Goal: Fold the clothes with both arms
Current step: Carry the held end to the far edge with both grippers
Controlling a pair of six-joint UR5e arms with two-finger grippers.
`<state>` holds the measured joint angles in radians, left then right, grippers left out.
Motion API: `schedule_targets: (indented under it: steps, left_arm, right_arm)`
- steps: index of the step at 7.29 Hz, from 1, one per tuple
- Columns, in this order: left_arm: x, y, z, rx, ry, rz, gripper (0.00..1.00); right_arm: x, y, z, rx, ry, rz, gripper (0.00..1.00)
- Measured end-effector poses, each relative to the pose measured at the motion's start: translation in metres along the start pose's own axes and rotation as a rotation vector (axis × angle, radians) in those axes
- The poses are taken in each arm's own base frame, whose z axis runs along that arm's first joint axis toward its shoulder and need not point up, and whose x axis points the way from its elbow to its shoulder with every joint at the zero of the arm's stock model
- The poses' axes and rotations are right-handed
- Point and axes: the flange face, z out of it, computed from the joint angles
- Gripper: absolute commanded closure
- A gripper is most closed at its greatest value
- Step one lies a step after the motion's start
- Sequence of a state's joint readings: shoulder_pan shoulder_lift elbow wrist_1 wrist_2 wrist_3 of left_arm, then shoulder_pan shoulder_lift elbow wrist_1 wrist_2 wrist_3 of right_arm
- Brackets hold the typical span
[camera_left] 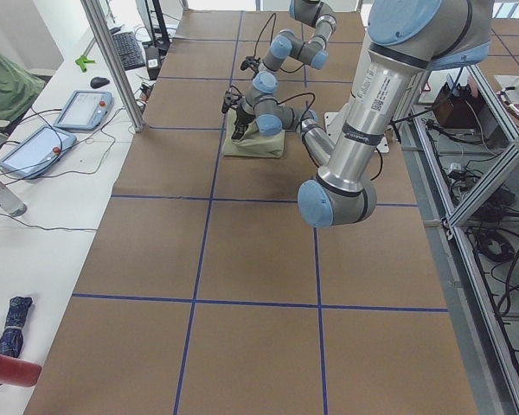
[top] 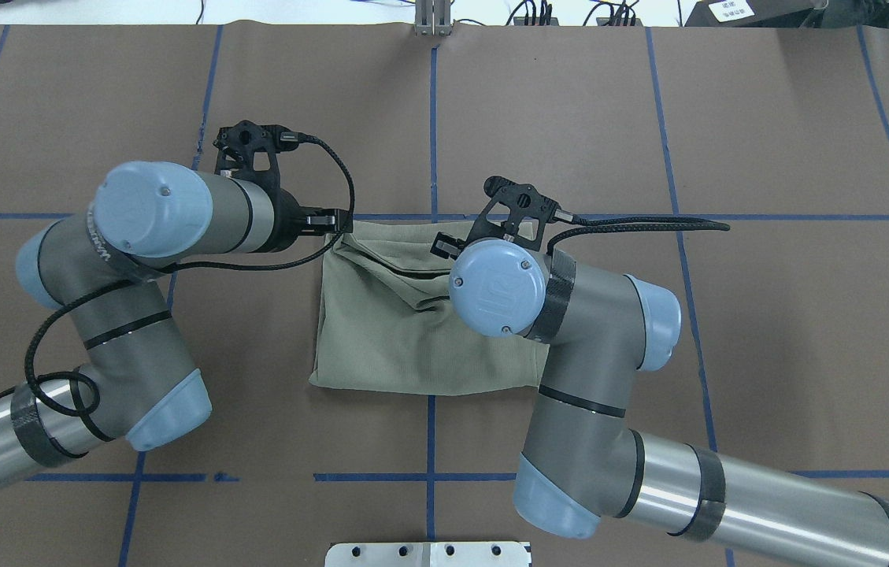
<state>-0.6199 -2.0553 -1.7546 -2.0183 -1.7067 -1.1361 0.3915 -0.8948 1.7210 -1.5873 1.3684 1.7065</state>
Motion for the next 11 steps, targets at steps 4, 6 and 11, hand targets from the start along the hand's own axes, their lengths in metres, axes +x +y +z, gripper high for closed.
schedule_targets:
  steps: [4,6,11]
  left_arm:
    - [-0.008,0.001,0.001,-0.027,0.001,-0.004,0.0]
    - [-0.008,0.002,0.001,-0.027,0.003,-0.023,0.0]
    - [-0.006,0.004,0.001,-0.028,0.007,-0.05,0.0]
  right_arm:
    - [0.015,0.064,0.046,0.047,0.091,-0.184,0.0]
    - [0.018,0.032,0.077,0.096,0.15,-0.19,0.0]
    - [0.027,-0.114,0.14,0.208,0.297,-0.167,0.0]
